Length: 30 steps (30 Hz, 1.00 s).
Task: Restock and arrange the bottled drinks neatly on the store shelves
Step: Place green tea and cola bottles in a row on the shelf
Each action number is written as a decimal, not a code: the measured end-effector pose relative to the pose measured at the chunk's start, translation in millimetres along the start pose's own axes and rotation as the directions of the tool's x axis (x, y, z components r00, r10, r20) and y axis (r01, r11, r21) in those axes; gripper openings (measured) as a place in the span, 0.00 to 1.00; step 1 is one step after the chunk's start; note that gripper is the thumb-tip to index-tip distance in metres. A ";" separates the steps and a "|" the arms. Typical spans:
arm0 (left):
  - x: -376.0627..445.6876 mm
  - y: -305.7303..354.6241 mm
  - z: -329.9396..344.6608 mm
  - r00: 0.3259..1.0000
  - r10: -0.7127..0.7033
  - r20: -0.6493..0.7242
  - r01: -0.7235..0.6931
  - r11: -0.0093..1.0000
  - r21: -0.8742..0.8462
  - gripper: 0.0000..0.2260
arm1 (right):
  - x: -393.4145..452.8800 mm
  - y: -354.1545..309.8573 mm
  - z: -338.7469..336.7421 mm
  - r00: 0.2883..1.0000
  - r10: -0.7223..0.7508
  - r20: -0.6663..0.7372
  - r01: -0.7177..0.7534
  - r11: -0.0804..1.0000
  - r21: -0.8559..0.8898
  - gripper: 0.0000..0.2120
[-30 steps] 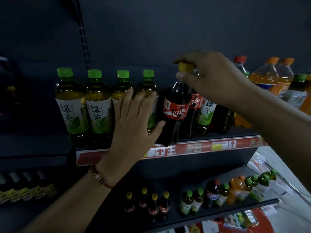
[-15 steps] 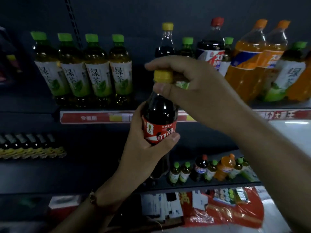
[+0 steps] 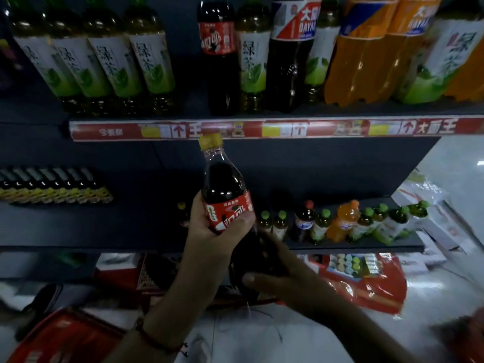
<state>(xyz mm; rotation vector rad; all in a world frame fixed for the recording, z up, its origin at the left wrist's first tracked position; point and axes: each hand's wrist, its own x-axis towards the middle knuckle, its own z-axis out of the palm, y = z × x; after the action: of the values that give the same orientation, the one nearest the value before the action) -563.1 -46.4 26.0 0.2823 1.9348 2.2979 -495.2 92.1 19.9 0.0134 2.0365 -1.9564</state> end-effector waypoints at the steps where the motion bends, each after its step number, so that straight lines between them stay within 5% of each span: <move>1: -2.4 -6.5 -0.6 1.000 -0.013 0.002 0.013 1.000 0.011 0.25 | -2.5 15.7 3.4 0.999 0.042 0.013 -0.042 0.999 0.007 0.30; 12: 11.9 -102.6 -41.5 0.968 -0.247 0.050 0.232 0.951 0.206 0.23 | 32.1 140.5 2.1 0.964 0.199 -0.174 -0.198 0.980 0.026 0.29; 16: 39.3 -170.1 -65.3 0.975 -0.204 0.084 0.157 0.910 0.382 0.32 | 78.7 213.7 -9.5 0.947 0.198 -0.254 -0.213 0.977 -0.030 0.31; 21: 82.2 -262.4 -85.0 0.989 -0.123 0.087 0.073 0.897 0.437 0.29 | 150.1 306.9 -24.1 0.927 0.115 -0.356 -0.166 0.979 -0.117 0.27; 25: 115.7 -334.1 -100.6 0.972 -0.068 0.224 -0.034 0.904 0.426 0.32 | 213.8 372.8 -33.7 0.885 0.042 -0.463 -0.141 0.973 -0.182 0.27; 27: 134.7 -358.8 -106.1 0.965 0.061 0.256 -0.201 0.798 0.568 0.32 | 242.5 398.3 -42.1 0.857 -0.030 -0.515 -0.073 0.981 -0.179 0.30; 30: 154.5 -396.9 -112.8 0.879 0.315 0.359 -0.474 0.486 0.734 0.36 | 272.9 435.1 -52.7 0.806 -0.114 -0.580 -0.011 0.978 -0.208 0.28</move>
<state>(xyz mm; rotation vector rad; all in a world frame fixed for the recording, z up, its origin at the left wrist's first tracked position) -748.7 -53.1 -373.6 1.0873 2.9213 1.2449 -669.0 114.2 -465.8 0.6040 2.6376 -1.9251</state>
